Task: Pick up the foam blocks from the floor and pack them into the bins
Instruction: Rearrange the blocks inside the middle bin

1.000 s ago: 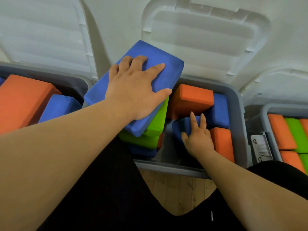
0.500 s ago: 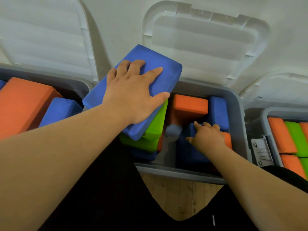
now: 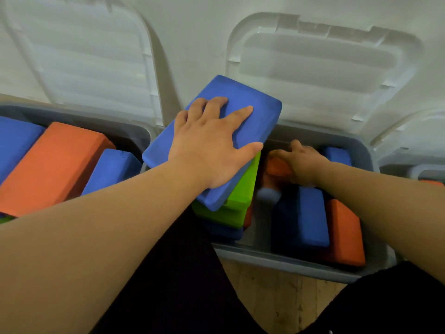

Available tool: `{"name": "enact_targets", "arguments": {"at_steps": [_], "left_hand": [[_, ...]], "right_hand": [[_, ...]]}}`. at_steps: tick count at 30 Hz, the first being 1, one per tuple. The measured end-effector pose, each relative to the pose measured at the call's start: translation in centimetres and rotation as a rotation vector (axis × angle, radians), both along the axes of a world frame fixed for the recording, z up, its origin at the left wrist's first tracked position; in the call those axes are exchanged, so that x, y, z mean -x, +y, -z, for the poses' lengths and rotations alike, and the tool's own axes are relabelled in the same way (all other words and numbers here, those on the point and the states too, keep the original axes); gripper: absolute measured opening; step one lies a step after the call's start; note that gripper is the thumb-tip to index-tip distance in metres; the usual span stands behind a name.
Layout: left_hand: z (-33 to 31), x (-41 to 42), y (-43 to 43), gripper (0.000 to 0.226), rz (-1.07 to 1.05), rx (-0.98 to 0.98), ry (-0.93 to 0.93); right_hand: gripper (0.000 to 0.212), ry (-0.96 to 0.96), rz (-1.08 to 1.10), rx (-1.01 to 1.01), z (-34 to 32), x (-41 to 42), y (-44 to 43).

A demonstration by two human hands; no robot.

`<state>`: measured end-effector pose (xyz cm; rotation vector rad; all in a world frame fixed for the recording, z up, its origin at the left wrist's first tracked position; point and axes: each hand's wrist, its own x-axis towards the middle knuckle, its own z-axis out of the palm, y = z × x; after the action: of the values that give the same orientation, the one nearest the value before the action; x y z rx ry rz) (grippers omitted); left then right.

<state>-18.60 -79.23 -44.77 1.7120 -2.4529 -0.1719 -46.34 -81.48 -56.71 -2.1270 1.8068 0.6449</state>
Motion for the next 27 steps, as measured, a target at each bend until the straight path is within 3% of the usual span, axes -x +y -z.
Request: {"name": "enact_targets", "arguments": {"at_steps": [6,9,15,19,22,27], "left_hand": [[-0.2,0.0,-0.1,0.080,-0.007,-0.014,-0.001],[-0.1,-0.1,0.0,0.081,-0.002,-0.021,-0.003],[-0.2,-0.1,0.0,0.083,-0.007,-0.019,0.008],[-0.3,0.1,0.2,0.082,-0.007,-0.018,0.000],[-0.4,0.2,0.4,0.081,-0.004,-0.009,0.005],[-0.4,0.3,0.4,0.082,-0.004,-0.020,0.011]], "right_hand": [[0.088,-0.138,0.012,0.010,0.5,1.2,-0.5],[0.086,-0.192,0.019,0.063,-3.3,0.9,-1.1],[0.080,-0.346,0.159,0.367,-13.7,2.0,-0.5],[0.073,-0.460,0.368,0.533,-17.2,1.9,0.5],[0.074,-0.528,0.503,0.633,-18.4,1.3,1.2],[0.068,-0.455,0.562,0.621,-14.8,-1.1,4.0]]}}
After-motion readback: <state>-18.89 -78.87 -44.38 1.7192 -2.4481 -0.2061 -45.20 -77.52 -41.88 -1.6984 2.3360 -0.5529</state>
